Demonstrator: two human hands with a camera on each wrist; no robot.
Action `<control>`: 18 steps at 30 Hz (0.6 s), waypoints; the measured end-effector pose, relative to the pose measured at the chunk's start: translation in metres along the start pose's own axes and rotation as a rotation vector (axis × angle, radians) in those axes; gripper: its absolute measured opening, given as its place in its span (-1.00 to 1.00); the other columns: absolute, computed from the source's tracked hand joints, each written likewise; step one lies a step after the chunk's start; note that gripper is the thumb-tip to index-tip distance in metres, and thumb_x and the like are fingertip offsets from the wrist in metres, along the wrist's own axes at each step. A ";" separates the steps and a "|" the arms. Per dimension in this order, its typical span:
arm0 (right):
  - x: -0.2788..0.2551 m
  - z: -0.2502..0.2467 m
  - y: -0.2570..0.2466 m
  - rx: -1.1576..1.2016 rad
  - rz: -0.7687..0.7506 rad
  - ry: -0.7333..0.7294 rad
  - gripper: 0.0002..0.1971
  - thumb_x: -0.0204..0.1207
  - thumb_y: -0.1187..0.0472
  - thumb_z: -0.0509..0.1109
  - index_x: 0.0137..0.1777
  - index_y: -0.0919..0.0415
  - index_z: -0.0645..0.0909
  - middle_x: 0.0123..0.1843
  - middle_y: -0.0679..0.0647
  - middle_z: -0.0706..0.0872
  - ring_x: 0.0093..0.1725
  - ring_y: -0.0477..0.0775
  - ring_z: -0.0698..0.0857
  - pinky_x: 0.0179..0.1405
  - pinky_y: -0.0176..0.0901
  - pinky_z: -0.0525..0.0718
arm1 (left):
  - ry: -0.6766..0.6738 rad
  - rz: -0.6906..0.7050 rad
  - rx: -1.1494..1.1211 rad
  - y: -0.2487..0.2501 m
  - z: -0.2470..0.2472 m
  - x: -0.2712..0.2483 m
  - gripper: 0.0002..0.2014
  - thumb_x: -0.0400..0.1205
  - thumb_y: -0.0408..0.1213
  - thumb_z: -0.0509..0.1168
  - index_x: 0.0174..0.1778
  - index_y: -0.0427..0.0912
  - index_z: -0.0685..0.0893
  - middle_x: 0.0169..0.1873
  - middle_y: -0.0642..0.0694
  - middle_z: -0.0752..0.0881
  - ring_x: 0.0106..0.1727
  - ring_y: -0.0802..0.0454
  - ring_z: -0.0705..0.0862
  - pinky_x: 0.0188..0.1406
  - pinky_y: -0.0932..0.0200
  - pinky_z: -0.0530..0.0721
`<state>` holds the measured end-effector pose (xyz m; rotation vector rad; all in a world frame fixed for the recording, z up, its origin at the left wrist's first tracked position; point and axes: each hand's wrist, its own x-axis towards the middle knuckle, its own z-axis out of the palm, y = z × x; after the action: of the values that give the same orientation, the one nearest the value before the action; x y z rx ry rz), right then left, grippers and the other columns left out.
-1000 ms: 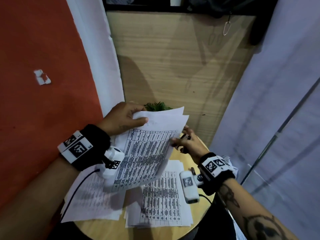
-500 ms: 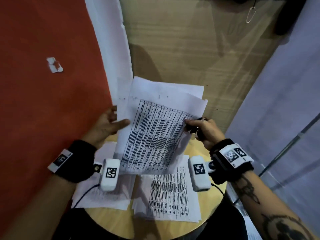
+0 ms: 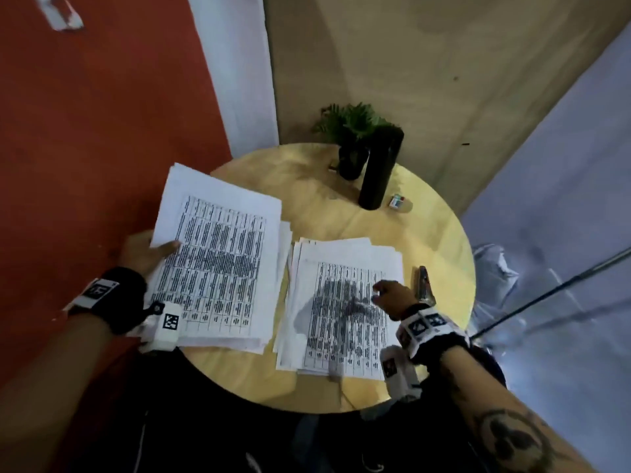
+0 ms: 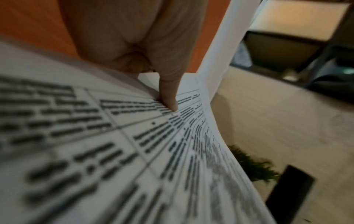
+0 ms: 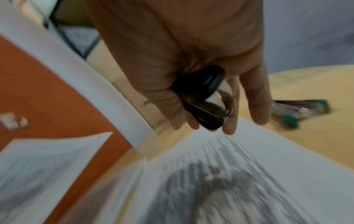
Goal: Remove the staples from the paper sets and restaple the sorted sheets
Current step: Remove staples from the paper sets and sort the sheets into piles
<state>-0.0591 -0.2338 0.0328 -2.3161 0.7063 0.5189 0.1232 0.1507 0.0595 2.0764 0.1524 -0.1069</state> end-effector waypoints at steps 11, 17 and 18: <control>0.009 0.057 0.029 -0.425 0.055 -0.212 -0.45 0.58 0.36 0.03 0.56 -0.03 0.20 0.67 0.29 -0.16 0.57 0.55 0.04 0.46 0.38 0.30 | -0.113 -0.320 0.444 -0.054 0.034 0.040 -0.46 0.73 -0.15 0.17 0.52 -0.46 0.34 0.48 -0.47 0.39 0.46 -0.43 0.42 0.44 -0.15 0.41; 0.013 0.055 0.025 -0.417 0.080 -0.234 -0.52 0.61 0.28 0.03 0.53 0.02 0.25 0.66 0.33 -0.15 0.55 0.60 0.06 0.45 0.42 0.31 | 0.128 0.007 0.759 -0.019 0.080 0.032 -0.29 0.58 -0.14 0.36 0.58 -0.27 0.22 0.56 -0.38 0.26 0.55 -0.38 0.22 0.44 -0.33 0.30; 0.014 0.055 0.025 -0.415 0.087 -0.239 -0.54 0.63 0.24 0.05 0.53 0.02 0.26 0.66 0.33 -0.14 0.55 0.61 0.06 0.45 0.42 0.31 | 0.074 0.123 0.755 -0.009 0.101 0.023 -0.32 0.59 -0.15 0.35 0.58 -0.25 0.25 0.57 -0.34 0.26 0.56 -0.34 0.21 0.44 -0.28 0.29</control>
<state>-0.0728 -0.2172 -0.0249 -2.5442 0.6302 1.0472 0.1435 0.0682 -0.0007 2.8381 0.0252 -0.0086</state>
